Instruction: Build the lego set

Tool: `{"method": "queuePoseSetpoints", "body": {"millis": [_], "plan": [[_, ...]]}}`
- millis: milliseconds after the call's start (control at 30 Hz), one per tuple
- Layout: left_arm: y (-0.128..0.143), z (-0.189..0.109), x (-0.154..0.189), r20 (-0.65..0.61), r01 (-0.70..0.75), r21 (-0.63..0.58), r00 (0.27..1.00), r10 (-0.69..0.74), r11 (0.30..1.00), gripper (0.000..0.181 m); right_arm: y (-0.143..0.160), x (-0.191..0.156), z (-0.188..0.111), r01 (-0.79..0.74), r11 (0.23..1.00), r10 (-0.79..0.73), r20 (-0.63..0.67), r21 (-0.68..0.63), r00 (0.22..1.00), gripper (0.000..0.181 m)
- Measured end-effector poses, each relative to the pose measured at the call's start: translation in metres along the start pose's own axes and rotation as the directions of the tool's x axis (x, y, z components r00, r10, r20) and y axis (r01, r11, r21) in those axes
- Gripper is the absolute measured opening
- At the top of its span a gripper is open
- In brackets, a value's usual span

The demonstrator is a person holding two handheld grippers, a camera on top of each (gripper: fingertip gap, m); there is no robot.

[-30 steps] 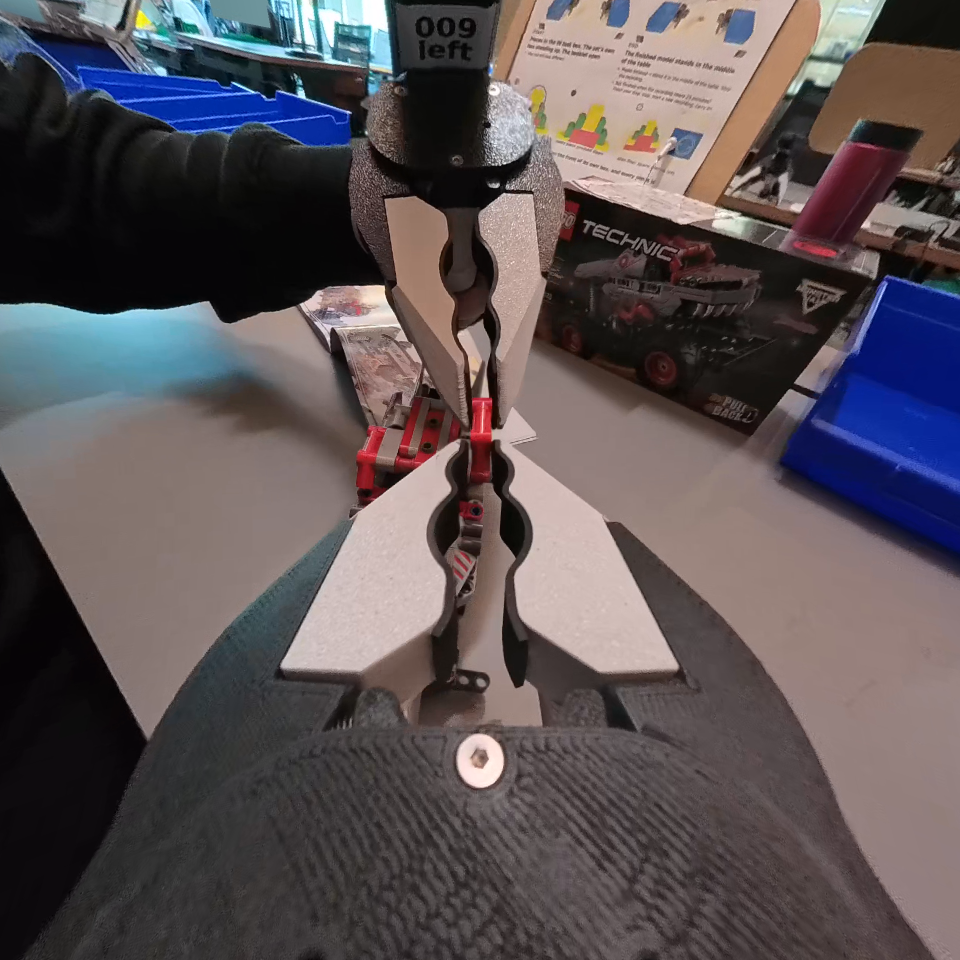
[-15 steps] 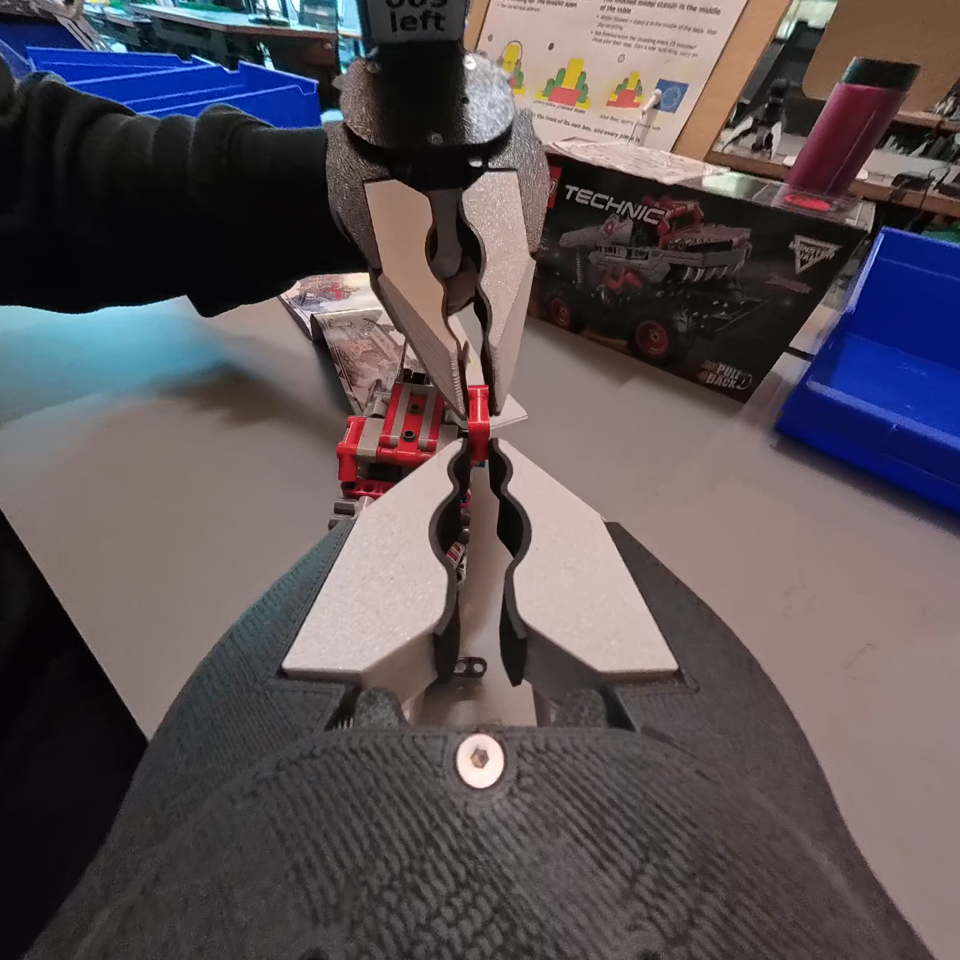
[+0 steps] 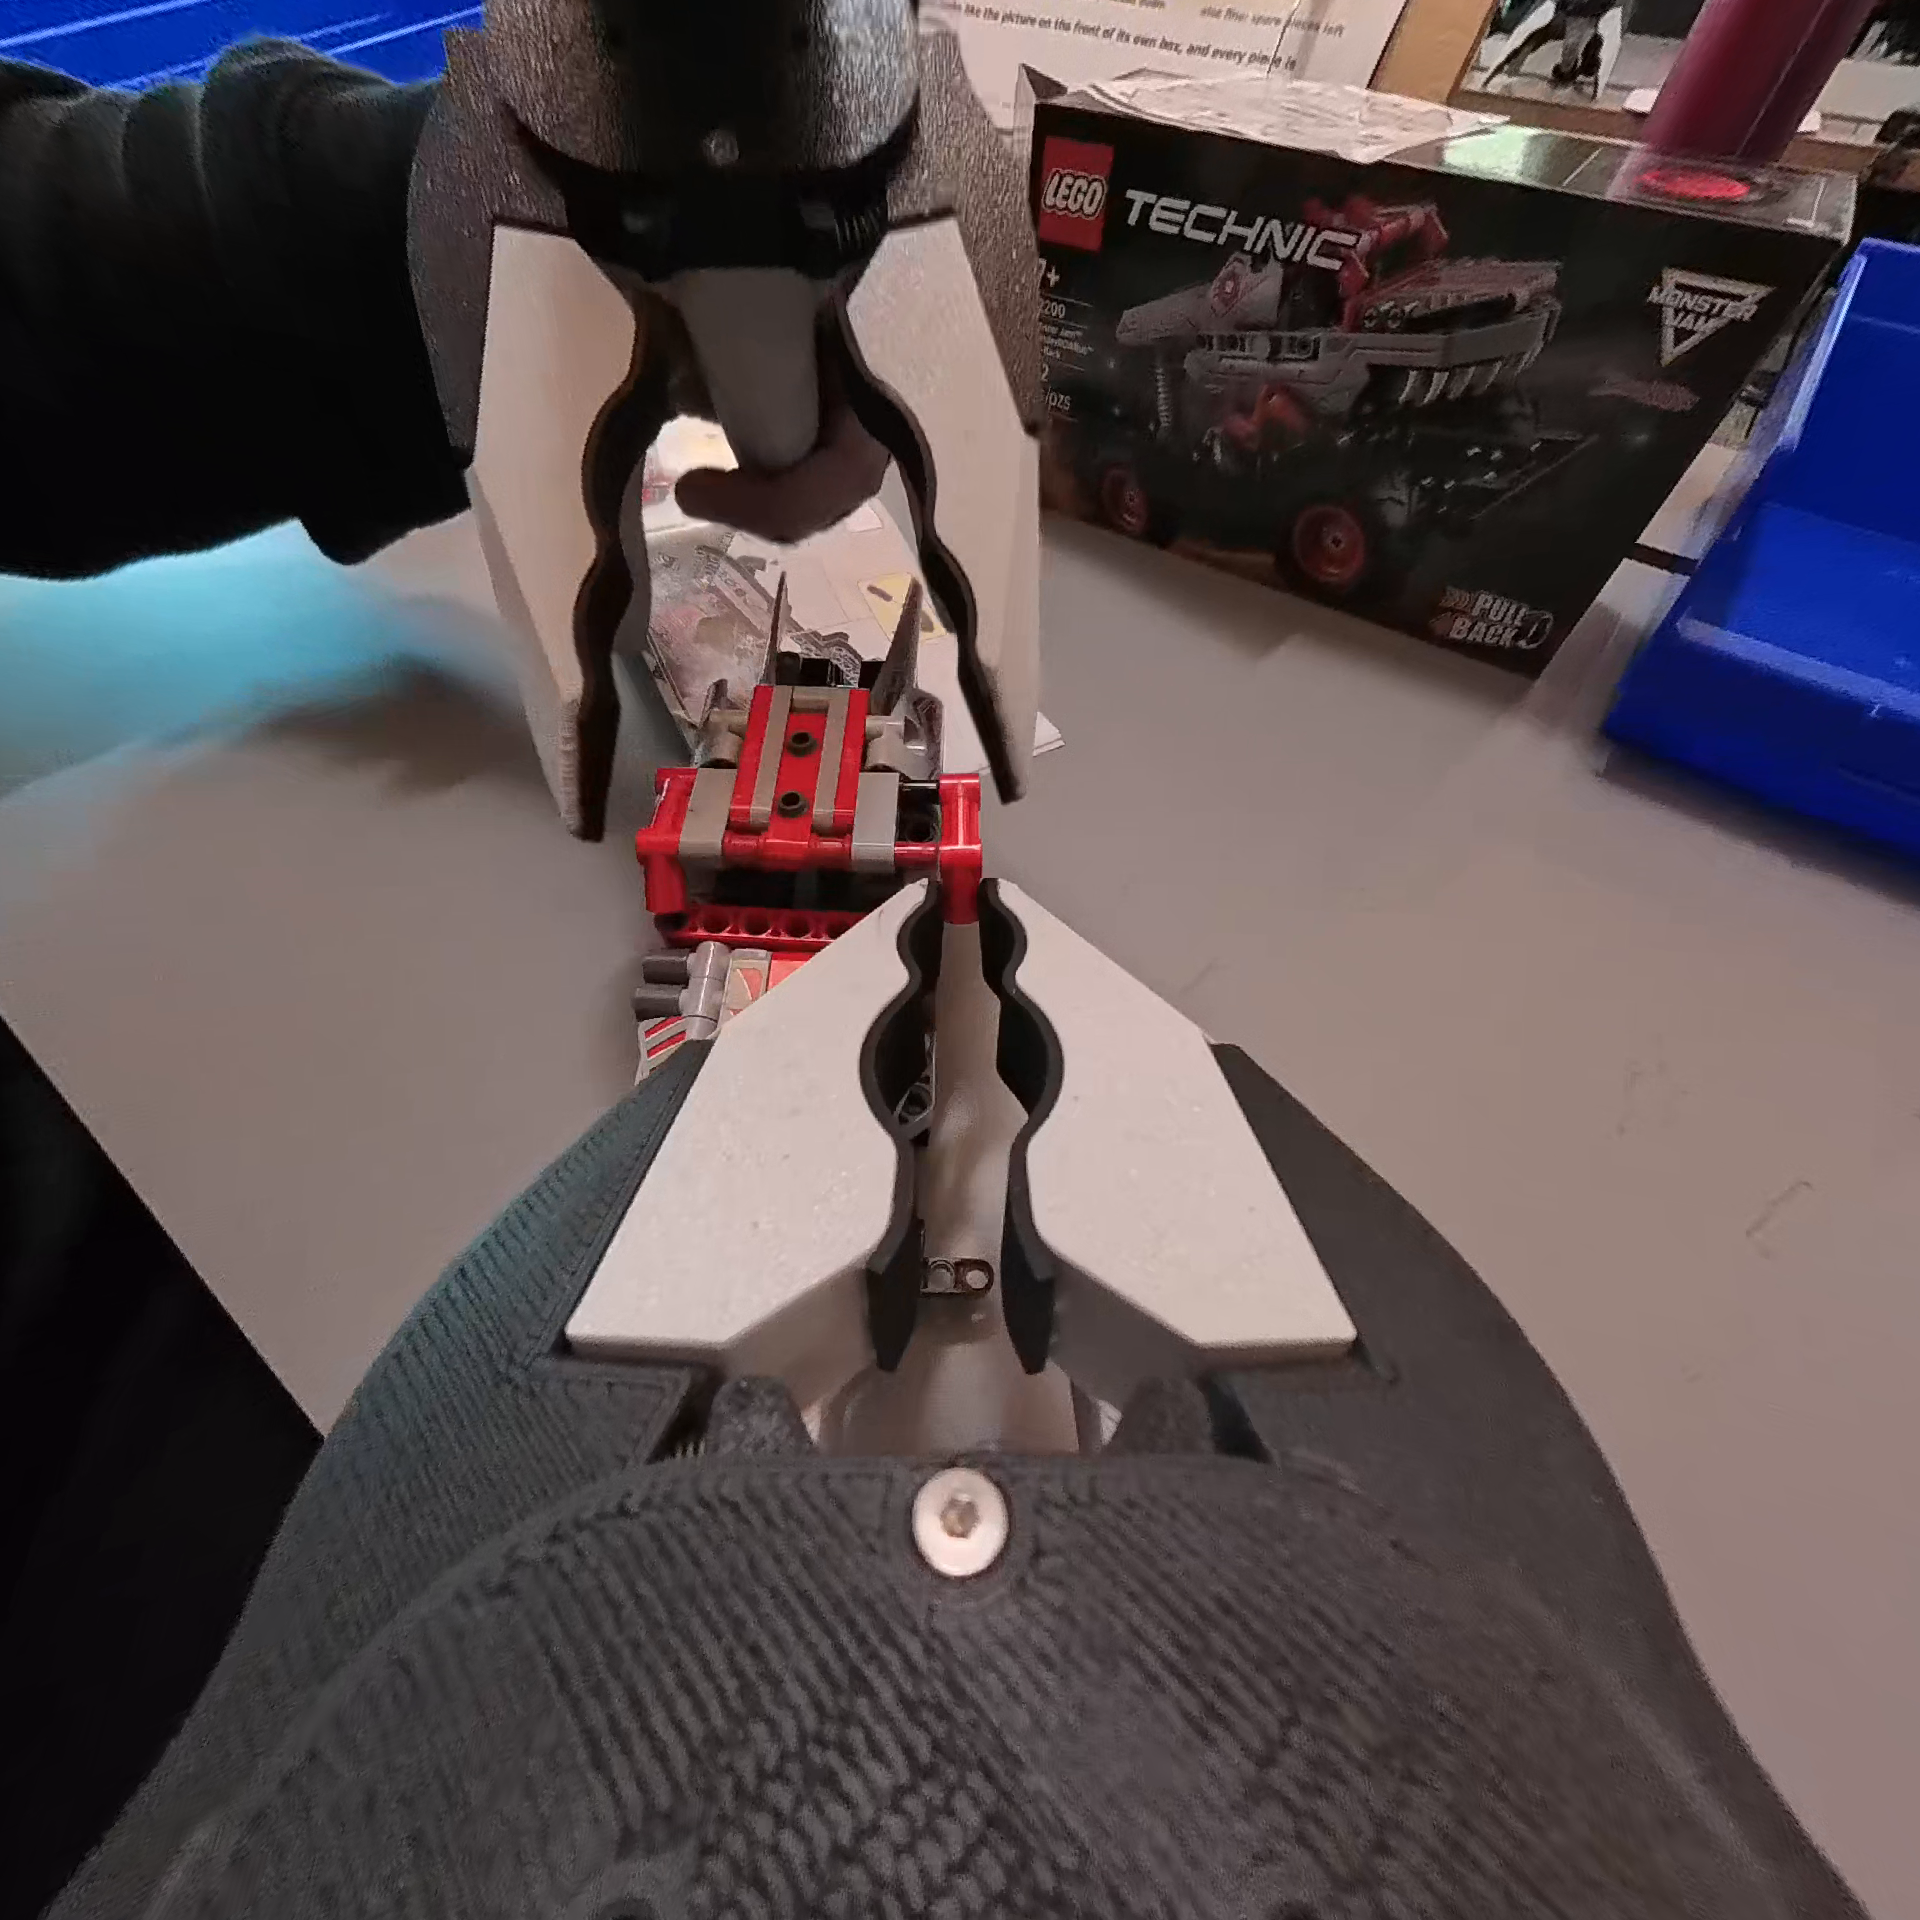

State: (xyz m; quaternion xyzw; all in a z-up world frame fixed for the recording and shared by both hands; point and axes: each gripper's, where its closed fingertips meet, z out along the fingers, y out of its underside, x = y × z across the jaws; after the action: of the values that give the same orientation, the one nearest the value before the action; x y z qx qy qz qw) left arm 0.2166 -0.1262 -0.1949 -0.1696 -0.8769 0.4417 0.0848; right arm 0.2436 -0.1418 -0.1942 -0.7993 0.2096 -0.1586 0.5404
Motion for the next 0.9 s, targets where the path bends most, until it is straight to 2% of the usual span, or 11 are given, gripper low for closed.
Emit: {"method": "queuePoseSetpoints", "body": {"millis": [367, 600, 767, 900], "plan": [[0.005, 0.011, -0.002, 0.045, -0.04, -0.027, 0.998, 0.041, 0.999, 0.075, 0.0, -0.006, 0.001, 0.035, 0.999, -0.035, 0.016, -0.02, 0.999, 0.006], [0.015, 0.015, -0.005, 0.097, -0.121, -0.12, 0.986, 0.133, 0.985, 0.078, 0.009, -0.003, -0.003, 0.084, 0.983, -0.092, -0.041, -0.161, 0.995, 0.006], [0.013, 0.017, -0.003, 0.087, -0.142, -0.124, 0.984, 0.154, 0.982, 0.073, 0.007, -0.006, -0.003, 0.112, 0.976, -0.123, -0.05, -0.185, 0.991, 0.006], [0.012, 0.018, -0.003, 0.09, -0.144, -0.124, 0.984, 0.155, 0.982, 0.073, 0.002, -0.002, -0.005, 0.074, 0.984, -0.087, -0.075, -0.159, 0.993, 0.006]]}}
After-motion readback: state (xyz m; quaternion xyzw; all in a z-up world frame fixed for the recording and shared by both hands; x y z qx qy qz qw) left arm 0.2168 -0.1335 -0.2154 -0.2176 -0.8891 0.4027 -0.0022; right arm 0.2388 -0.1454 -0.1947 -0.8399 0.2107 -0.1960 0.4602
